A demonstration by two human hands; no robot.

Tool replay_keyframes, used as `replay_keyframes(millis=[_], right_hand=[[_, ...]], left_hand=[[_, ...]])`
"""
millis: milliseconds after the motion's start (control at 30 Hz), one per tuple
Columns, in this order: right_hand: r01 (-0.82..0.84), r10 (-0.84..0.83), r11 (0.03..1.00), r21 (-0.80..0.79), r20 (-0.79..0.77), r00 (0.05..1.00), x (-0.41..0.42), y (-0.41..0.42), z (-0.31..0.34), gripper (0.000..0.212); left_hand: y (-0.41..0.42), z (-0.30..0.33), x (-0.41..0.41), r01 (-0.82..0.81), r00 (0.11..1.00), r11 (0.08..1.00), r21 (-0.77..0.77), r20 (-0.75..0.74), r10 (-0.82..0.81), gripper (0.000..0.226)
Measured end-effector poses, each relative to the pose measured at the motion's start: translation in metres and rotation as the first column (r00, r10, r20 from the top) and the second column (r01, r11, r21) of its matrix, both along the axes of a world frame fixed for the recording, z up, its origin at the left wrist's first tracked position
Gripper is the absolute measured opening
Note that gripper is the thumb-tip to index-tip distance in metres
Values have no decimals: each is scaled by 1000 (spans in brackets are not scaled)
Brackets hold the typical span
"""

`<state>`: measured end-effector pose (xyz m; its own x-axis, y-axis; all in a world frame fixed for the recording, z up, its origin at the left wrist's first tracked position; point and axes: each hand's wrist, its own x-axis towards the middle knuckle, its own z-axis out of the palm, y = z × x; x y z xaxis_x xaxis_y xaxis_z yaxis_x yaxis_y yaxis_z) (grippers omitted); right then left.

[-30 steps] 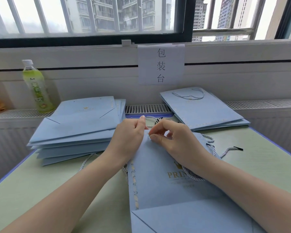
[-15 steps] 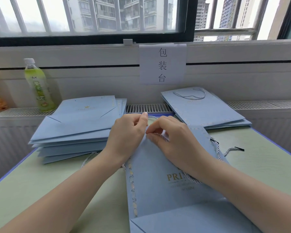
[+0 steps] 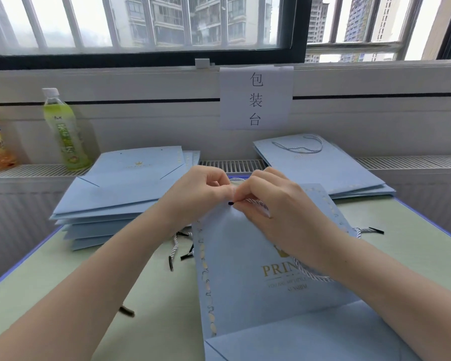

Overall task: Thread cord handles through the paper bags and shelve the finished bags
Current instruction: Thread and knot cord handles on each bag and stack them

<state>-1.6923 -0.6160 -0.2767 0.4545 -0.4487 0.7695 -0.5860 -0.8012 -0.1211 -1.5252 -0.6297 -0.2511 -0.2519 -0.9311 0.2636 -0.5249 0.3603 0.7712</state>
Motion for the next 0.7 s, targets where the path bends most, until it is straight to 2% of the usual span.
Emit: replay_keyframes(millis=[100,233,367,500,600,700], right_hand=[[-28,24,993,110,41,999,3,-2,-9,11],[-49,19,976,212,141,990,6,-3,-18,9],[-26,-23,970,242,197,980,7,-2,-16,5],[-30,-42,954,298,234,971,7,1,-12,3],[-33,-41,943,331,214,976,9,2,-13,5],[-43,-37,932,359,212,976,8,3,-12,8]], left_hand=[[-3,2,8,104,992,989,110,57,-111,17],[-2,0,10,113,992,982,154,36,-120,21],[1,4,7,105,992,977,184,-88,-90,27],[0,0,2,35,978,975,219,-206,11,30],[2,-1,-2,-22,973,973,230,-220,74,28],[0,-4,-1,-35,978,972,233,-194,81,45]])
